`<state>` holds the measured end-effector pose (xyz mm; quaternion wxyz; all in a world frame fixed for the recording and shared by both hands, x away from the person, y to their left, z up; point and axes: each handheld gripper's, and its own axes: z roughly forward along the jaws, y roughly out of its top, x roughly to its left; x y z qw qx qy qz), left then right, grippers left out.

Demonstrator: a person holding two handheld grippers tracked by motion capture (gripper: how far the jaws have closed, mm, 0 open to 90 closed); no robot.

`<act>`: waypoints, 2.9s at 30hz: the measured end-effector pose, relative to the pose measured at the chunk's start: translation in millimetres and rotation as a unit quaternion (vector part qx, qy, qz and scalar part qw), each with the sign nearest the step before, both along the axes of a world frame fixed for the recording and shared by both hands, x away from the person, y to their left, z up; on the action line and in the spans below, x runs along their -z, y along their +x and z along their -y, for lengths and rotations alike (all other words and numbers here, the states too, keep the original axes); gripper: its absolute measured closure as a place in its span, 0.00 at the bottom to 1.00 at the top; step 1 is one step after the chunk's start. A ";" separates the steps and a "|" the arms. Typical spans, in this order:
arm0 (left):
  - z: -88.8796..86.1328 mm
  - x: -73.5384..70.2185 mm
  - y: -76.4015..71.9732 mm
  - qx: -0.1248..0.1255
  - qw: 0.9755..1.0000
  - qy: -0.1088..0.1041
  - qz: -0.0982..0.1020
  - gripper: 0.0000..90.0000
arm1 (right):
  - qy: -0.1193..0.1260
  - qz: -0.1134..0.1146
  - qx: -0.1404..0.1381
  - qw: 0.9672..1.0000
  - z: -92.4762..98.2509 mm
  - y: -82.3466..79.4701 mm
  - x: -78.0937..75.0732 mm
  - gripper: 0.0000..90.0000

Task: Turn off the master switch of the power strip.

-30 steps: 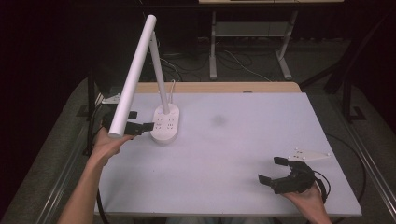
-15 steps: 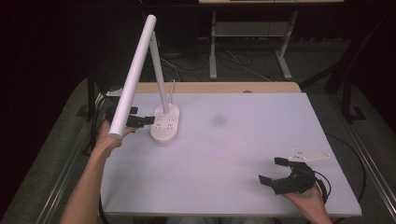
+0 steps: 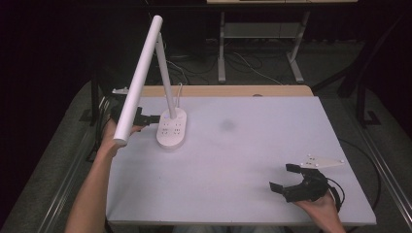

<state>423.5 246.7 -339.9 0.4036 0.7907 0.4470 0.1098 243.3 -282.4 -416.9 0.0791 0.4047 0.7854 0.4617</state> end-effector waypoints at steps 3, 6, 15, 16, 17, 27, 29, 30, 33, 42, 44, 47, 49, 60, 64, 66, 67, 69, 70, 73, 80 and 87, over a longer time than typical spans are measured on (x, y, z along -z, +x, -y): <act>0.7 0.9 4.0 -0.004 1.000 0.000 -0.001 0.04 | 0.002 0.001 0.001 1.000 0.1 -0.5 -0.2 0.00; 0.1 2.8 7.9 -0.007 1.000 0.002 -0.002 0.05 | 0.002 0.003 0.000 1.000 0.1 -0.6 -0.3 0.00; -6.1 7.8 16.2 -0.035 0.999 -0.011 -0.006 0.10 | 0.002 0.000 0.003 1.000 1.8 -0.3 -0.4 0.00; -6.2 8.7 17.2 -0.039 0.999 -0.014 -0.006 0.10 | 0.002 0.000 0.003 1.000 1.8 -0.3 -0.4 0.00; -6.8 9.6 18.0 -0.040 0.999 -0.015 -0.008 0.11 | 0.002 0.001 0.003 1.000 1.8 -0.3 -0.4 0.00; -3.3 21.7 28.7 -0.047 0.998 -0.040 -0.019 0.16 | 0.000 0.001 0.005 1.000 2.3 0.2 0.0 0.00; -2.3 23.7 30.4 -0.046 0.998 -0.038 -0.021 0.17 | 0.000 0.001 0.005 1.000 2.3 0.3 0.1 0.00; -1.5 24.7 31.0 -0.049 0.998 -0.040 -0.022 0.18 | -0.001 0.001 0.004 1.000 2.3 0.4 0.1 0.00; -0.3 27.3 33.0 -0.054 0.997 -0.052 -0.022 0.22 | -0.001 0.002 0.004 1.000 2.2 0.7 0.1 0.00; 4.6 37.0 41.0 -0.077 0.994 -0.072 -0.014 0.34 | -0.003 0.000 0.006 1.000 2.3 0.9 0.7 0.00; 5.6 38.9 42.6 -0.080 0.994 -0.076 -0.014 0.38 | -0.003 -0.001 0.007 1.000 2.4 1.0 0.9 0.00; 7.1 40.7 44.4 -0.085 0.993 -0.078 -0.011 0.42 | -0.004 -0.001 0.007 1.000 2.5 1.4 1.2 0.00; 7.6 41.9 45.5 -0.088 0.993 -0.082 -0.011 0.46 | -0.004 -0.001 0.007 1.000 2.3 1.4 1.3 0.00; 8.0 48.4 51.7 -0.118 0.988 -0.102 -0.023 0.70 | -0.006 -0.001 0.006 1.000 1.9 1.9 1.9 0.00; 7.5 53.4 54.5 -0.119 0.986 -0.112 -0.031 0.81 | -0.006 -0.002 0.006 1.000 1.8 1.9 2.1 0.00; 8.5 55.5 55.6 -0.121 0.986 -0.111 -0.033 0.84 | -0.006 -0.003 0.007 1.000 1.9 2.0 2.1 0.00; 9.1 56.7 56.3 -0.121 0.986 -0.111 -0.034 0.88 | -0.006 -0.003 0.007 1.000 2.0 2.2 2.2 0.00; 11.4 58.9 57.2 -0.125 0.986 -0.108 -0.035 0.93 | -0.006 -0.003 0.007 1.000 2.0 2.1 2.1 0.00; 12.4 60.1 57.7 -0.125 0.986 -0.107 -0.036 0.93 | -0.006 -0.003 0.007 1.000 2.0 2.1 2.1 0.00; 15.7 63.1 58.9 -0.129 0.985 -0.107 -0.040 0.97 | -0.007 -0.002 0.007 1.000 2.2 2.0 2.3 0.00; 18.7 70.2 62.0 -0.128 0.986 -0.094 -0.042 1.00 | -0.006 -0.004 0.008 1.000 2.4 1.7 2.0 0.00; 22.0 75.6 63.7 -0.130 0.987 -0.083 -0.048 1.00 | -0.007 -0.002 0.006 1.000 2.3 2.3 2.5 0.00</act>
